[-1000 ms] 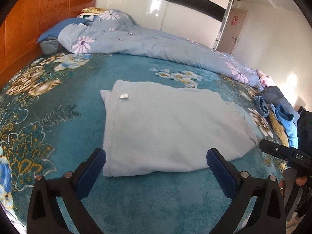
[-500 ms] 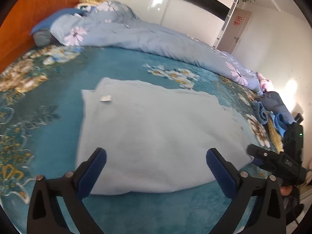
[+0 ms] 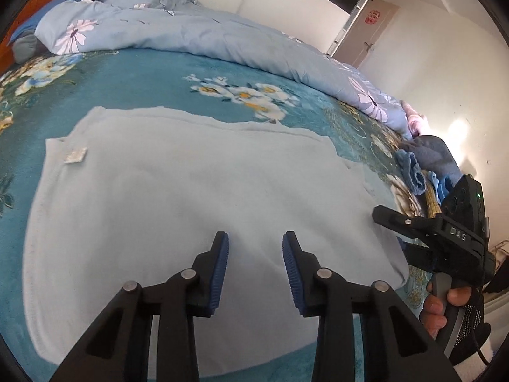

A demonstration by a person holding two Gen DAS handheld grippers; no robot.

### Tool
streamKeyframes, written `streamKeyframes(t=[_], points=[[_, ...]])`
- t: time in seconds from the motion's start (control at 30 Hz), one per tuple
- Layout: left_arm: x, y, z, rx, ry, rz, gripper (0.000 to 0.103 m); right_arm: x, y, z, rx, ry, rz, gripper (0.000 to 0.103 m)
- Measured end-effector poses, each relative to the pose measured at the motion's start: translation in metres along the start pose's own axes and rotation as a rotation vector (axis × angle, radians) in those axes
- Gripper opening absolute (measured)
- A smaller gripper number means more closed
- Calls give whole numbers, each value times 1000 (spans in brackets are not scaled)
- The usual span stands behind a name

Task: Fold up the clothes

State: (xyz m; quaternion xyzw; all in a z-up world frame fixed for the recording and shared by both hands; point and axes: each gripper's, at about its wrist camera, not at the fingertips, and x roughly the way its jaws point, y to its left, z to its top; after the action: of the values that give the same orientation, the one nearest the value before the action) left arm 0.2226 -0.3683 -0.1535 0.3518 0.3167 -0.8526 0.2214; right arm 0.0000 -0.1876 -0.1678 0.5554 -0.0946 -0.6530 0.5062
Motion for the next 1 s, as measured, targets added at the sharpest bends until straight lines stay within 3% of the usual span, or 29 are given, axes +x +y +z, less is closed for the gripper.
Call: streamKeyframes(t=[0.17,0.27,0.4,0.47,0.63,0.77,0.9,1.0], points=[[10,4,-6,-30,17,-12,37,9,-2,8,5,39,-26,29],[13,3,-9,-15,19,1,37,7,7,12,-20,47,-20,16],[2,-2,-10,-10,10,-2,37,0,36,20,-91,41,-41,15],[-9,-4,-14,-20,-7,-62,37,-5,55,24,-137,38,-53,15],[6,-4,-33,-20,87,-108,37,-12,101,29,-226,37,-83,15],[-21,16,-37,-110,47,-212,37,-9,142,26,-316,51,-123,14],[-71,45,-44,-107,-42,-203,37,0,191,20,-420,65,-148,14],[-110,83,-51,-141,-106,-147,37,17,232,9,-506,95,-158,14]])
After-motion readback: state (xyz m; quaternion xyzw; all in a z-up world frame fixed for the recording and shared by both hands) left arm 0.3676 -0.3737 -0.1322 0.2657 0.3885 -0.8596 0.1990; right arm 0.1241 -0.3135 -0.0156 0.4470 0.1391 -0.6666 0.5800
